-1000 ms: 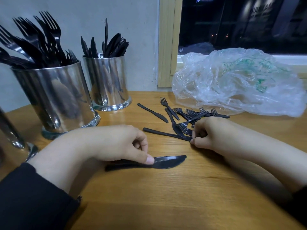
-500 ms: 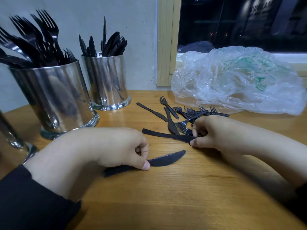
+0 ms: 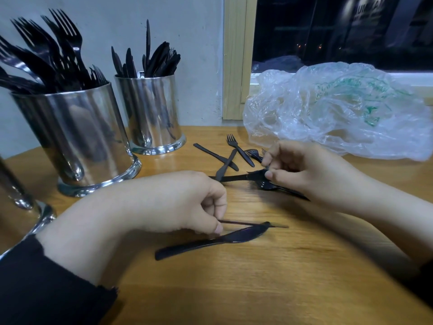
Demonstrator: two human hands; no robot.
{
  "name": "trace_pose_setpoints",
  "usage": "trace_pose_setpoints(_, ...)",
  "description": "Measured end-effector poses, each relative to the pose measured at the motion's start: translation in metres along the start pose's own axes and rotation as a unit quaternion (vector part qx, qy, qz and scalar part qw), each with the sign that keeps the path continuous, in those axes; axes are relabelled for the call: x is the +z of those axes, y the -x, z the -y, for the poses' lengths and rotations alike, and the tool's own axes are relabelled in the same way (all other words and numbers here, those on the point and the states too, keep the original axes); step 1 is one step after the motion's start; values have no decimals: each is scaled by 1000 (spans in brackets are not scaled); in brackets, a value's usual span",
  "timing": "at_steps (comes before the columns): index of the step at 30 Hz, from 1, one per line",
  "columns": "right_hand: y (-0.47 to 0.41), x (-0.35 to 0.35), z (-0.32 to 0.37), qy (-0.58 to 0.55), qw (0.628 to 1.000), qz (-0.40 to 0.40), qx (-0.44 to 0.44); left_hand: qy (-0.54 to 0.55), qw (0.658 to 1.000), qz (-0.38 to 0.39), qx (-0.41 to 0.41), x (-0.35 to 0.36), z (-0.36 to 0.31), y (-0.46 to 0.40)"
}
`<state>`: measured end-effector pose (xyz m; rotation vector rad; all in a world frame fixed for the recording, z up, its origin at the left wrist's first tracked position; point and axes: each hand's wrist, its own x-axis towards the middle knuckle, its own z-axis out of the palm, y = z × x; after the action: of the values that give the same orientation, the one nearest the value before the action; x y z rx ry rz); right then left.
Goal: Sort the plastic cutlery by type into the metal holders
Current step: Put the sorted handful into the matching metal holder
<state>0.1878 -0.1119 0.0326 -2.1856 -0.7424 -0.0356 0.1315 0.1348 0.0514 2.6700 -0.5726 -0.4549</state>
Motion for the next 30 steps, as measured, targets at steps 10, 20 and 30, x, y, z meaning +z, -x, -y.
trace_pose_setpoints(10, 2, -3, 8, -74, 992, -101, 35, -27, 999, -38, -11, -3, -3, 4)
trace_pose_setpoints(20, 2, 9, 28, -381, 913, -30, 140, 26, 926, -371, 59, 2, -7, -1)
trace_pose_setpoints(30, 11, 15, 30, -18, 998, -50, 19, 43, 943, -330, -25, -3, 8, -3)
